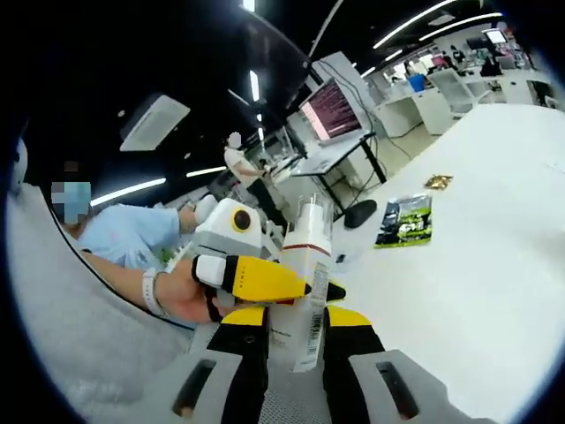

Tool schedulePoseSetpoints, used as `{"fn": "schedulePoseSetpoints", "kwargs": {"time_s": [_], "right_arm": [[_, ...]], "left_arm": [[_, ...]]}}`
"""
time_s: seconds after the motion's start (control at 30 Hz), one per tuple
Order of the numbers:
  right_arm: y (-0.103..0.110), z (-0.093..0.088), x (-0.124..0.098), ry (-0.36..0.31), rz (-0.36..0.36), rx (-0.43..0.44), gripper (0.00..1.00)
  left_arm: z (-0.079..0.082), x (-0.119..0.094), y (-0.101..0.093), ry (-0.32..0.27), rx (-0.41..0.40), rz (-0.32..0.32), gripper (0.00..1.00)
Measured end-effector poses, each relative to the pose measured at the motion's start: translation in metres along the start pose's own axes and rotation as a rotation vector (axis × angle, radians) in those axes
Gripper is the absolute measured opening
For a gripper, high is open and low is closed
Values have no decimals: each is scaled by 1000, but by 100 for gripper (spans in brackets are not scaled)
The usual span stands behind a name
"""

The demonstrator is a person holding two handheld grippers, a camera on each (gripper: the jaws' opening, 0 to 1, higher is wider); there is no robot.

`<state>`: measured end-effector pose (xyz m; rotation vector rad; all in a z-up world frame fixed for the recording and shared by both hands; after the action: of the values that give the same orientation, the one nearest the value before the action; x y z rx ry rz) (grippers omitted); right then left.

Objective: Arrange the skincare products in the storage area until every visible bottle or jar stands upright without overlapping.

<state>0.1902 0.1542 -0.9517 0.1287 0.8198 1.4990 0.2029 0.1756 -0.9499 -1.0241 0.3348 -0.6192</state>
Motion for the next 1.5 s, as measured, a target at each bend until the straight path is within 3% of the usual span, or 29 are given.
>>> {"fn": "schedulePoseSetpoints", "kwargs": {"time_s": [0.2, 0.33, 0.47, 0.67, 0.87, 1.17, 1.3, 1.43, 1.5], "right_arm": [[1, -1, 8, -2, -11, -7, 17], [-2, -5, 15, 12, -71, -63, 17], [-5, -7, 18, 30, -101, -47, 16], [-9, -15, 22, 83, -161, -92, 15], [-13, -6, 18, 62, -216, -134, 11], [-13, -6, 19, 61, -193, -165, 12], [-11, -13, 18, 78, -142, -197, 14], [-16, -19, 5, 102, -127, -225, 26], [-12, -22, -6, 110, -71, -212, 29]], "left_arm": [[4, -3, 2, -12, 32, 31, 17], [8, -7, 10, -14, 117, 117, 16], [9, -8, 13, -21, 126, 146, 16], [9, -10, 21, -28, 120, 196, 16], [17, -12, 19, -70, 162, 181, 18], [14, -10, 19, -49, 173, 176, 18], [8, -10, 16, 13, 257, 194, 17], [5, -9, 16, 36, 312, 218, 17], [4, -9, 17, 43, 322, 222, 17]]}}
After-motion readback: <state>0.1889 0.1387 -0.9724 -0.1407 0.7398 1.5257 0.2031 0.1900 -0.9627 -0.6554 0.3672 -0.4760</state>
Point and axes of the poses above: the point that each gripper's makers call its tool centre point, and the gripper's own axes: x roughly forward along the fingers, y roughly to its left, z roughly out of its top, the point moved 2 cm from there along -x, roughly backward along the fingers, and after that the axes turned 7 degrees about -z, right-handed, at the moved point
